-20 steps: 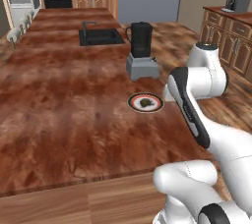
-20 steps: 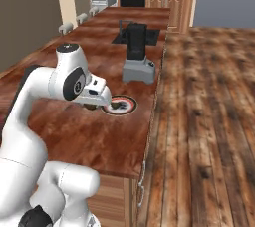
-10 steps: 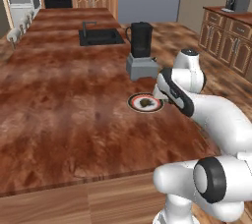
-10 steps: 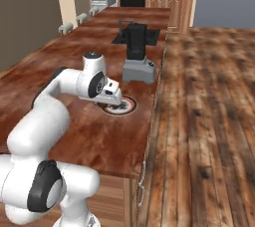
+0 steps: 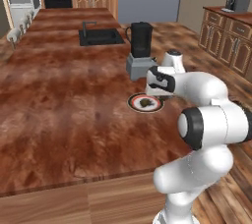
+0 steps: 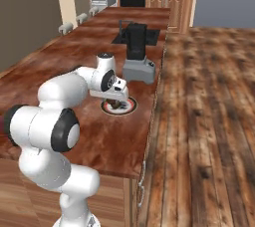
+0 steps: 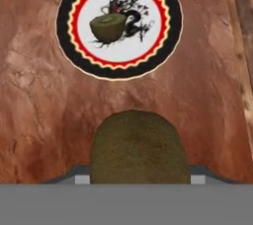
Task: Pick the two kiwis from the fridge and place them on the plate next to the blender to make a fruit smoothie.
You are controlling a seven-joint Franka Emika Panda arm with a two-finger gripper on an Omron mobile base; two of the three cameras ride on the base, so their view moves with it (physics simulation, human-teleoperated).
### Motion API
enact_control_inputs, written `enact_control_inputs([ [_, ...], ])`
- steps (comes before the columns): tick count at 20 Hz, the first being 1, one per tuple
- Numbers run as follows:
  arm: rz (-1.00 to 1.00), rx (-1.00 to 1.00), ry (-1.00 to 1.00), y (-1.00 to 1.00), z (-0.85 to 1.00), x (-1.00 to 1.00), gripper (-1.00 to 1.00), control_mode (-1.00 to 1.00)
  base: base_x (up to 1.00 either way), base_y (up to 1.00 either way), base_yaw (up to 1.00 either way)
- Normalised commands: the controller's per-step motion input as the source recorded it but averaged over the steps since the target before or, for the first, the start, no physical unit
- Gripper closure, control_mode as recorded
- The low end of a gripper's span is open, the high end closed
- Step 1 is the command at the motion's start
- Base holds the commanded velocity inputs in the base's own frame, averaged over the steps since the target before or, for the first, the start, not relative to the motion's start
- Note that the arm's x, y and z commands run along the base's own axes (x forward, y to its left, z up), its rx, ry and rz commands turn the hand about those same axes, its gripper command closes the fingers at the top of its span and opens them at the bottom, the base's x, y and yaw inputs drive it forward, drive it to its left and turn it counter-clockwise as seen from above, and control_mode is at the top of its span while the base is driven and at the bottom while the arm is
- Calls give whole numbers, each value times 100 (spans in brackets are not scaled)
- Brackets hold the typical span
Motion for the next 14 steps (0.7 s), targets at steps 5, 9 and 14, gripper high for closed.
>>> enact_control_inputs([
  [5, 0, 0, 7, -4, -65, 100, 100, -100, 0, 0, 0],
  [9, 0, 0, 2, -19, -44, 96, 100, -100, 0, 0, 0],
  [14, 3, 0, 2, -30, -54, 71, 100, -100, 0, 0, 0],
])
